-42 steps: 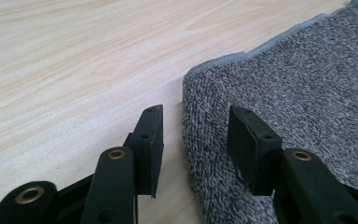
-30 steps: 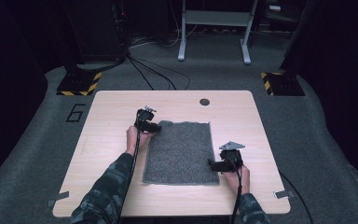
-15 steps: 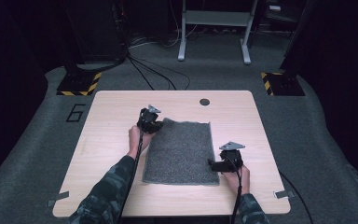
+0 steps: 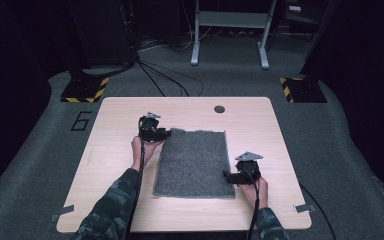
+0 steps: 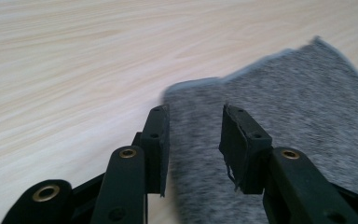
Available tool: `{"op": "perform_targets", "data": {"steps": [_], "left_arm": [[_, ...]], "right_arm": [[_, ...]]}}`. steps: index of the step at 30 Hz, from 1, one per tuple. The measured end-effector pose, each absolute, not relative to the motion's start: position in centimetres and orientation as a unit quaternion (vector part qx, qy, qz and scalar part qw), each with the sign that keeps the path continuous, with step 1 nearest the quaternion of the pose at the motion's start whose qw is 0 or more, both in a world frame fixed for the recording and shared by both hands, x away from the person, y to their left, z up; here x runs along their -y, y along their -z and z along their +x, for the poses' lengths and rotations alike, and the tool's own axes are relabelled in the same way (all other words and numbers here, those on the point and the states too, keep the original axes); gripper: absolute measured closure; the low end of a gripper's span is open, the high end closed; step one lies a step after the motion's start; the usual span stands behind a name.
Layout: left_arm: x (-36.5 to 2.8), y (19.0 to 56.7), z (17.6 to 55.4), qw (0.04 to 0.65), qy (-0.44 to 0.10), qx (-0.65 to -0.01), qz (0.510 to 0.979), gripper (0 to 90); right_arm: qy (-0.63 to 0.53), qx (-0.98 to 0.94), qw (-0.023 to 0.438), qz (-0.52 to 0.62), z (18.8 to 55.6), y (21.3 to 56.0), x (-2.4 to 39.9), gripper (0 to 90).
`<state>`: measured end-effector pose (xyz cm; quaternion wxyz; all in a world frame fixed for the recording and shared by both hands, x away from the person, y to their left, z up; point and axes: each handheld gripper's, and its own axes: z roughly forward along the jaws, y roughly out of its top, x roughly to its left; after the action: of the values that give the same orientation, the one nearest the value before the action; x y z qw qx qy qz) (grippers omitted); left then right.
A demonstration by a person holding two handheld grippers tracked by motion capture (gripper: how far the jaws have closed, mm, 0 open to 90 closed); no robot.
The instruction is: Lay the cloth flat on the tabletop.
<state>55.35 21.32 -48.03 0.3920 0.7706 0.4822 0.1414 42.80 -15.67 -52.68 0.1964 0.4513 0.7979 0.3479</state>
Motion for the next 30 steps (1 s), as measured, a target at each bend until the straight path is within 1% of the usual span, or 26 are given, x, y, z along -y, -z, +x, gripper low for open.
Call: {"op": "perform_targets", "data": {"steps": [3,6,7,14,19,20,21,24,25,28,30], "left_arm": [[-21.8,48.5,55.6,0.379,-0.146,-0.492,0.77,62.4],[-21.8,49.2,56.0,0.356,-0.143,-0.493,0.781,60.4],[-21.7,49.5,56.1,0.35,-0.15,-0.493,0.782,60.2],[-20.3,50.8,56.7,0.327,-0.137,-0.487,0.798,58.8],[-19.6,50.9,56.7,0.315,-0.157,-0.476,0.806,59.0],[-19.5,50.9,56.7,0.312,-0.159,-0.471,0.81,64.2],[-19.3,50.9,56.6,0.312,-0.162,-0.467,0.811,64.2],[-18.7,50.9,56.3,0.31,-0.165,-0.447,0.823,81.1],[-18.6,50.9,56.3,0.308,-0.166,-0.445,0.824,85.1],[-18.6,50.8,56.2,0.304,-0.172,-0.445,0.825,89.1],[-18.8,50.5,56.0,0.308,-0.185,-0.447,0.819,89.3]], "right_arm": [[-0.348,-0.797,0.196,0.452,42.8,52.7,15.7,15.8],[-0.348,-0.798,0.196,0.451,42.8,52.7,15.7,15.7],[-0.348,-0.798,0.196,0.451,42.8,52.7,15.7,15.7],[-0.348,-0.798,0.196,0.451,42.8,52.7,15.7,15.7],[-0.348,-0.799,0.196,0.451,42.8,52.7,15.7,15.7],[-0.348,-0.798,0.196,0.451,42.8,52.7,15.7,15.7],[-0.348,-0.798,0.196,0.451,42.8,52.7,15.7,15.7],[-0.348,-0.799,0.196,0.451,42.8,52.7,15.7,15.8],[-0.348,-0.798,0.195,0.453,42.7,52.7,15.7,15.8],[-0.348,-0.797,0.195,0.454,42.7,52.7,15.7,15.8],[-0.347,-0.797,0.195,0.454,42.7,52.7,15.7,15.9]]}}
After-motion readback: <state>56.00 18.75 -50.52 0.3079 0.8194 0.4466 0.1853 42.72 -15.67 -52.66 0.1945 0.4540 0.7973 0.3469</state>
